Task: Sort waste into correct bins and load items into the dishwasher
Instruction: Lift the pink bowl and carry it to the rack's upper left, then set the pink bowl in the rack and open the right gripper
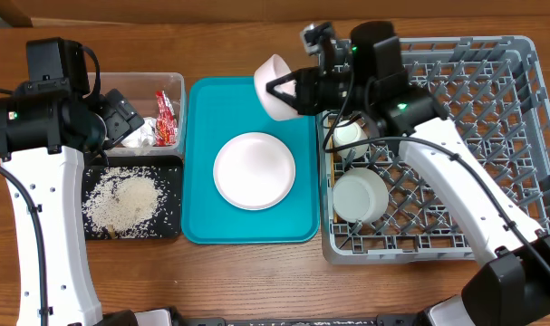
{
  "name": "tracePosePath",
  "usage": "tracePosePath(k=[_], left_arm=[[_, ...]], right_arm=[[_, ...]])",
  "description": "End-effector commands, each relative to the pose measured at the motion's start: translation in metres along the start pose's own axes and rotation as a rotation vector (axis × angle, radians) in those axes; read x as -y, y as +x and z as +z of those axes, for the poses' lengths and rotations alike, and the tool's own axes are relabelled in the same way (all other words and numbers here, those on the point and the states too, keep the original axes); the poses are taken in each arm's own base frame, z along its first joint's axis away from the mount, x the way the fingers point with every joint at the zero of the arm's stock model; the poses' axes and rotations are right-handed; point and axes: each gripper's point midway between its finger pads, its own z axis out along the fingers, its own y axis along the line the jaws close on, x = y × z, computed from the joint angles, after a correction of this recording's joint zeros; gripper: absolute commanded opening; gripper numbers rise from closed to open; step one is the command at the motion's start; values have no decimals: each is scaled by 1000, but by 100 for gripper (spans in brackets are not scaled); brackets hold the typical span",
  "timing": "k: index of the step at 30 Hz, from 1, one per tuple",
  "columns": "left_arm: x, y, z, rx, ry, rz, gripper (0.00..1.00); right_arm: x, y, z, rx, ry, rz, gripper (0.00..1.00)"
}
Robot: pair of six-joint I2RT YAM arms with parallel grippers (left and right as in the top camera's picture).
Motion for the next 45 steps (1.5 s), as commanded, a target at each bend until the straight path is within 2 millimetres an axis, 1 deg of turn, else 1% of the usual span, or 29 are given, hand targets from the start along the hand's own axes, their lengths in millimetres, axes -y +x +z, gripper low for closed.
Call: tracePosePath(k=[1,7,11,14,20,23,25,27,28,30,33,36,40,43,45], left_arm=[[1,0,0,2,-1,14,100],[1,0,0,2,-1,14,100],[1,-1,0,2,-1,14,100],[1,-1,0,2,-1,14,100],[1,-1,0,2,-1,14,100],[1,-1,0,2,-1,14,100],[1,0,0,2,-1,14,100],[1,0,0,2,-1,14,100],[1,-1,0,2,-1,14,100],[1,-1,0,2,-1,14,100],[1,0,0,2,-1,14,100],[1,0,0,2,-1,14,100],[1,-1,0,2,-1,14,100],[1,-1,0,2,-1,14,100],[1,-1,0,2,-1,14,100]], right_arm=[[-9,-15,-14,37,-37,-4,4],[6,-40,-33,120,-22,86,4],[16,-59,-49,186,-15,111,4],[21,-68,-58,220,-13,142,4],[21,-90,-70,307,-16,131,4],[20,-97,-74,335,-16,106,4],[24,-98,-77,341,-8,110,4],[33,-100,-81,346,2,116,4],[43,-100,-84,348,12,130,4],[56,-100,-86,340,11,146,4],[59,-98,-87,306,-63,119,4],[66,-100,-87,290,-119,143,4],[89,-98,-83,286,-114,219,4],[114,-90,-74,263,-110,323,4],[129,-81,-67,231,-120,382,4]])
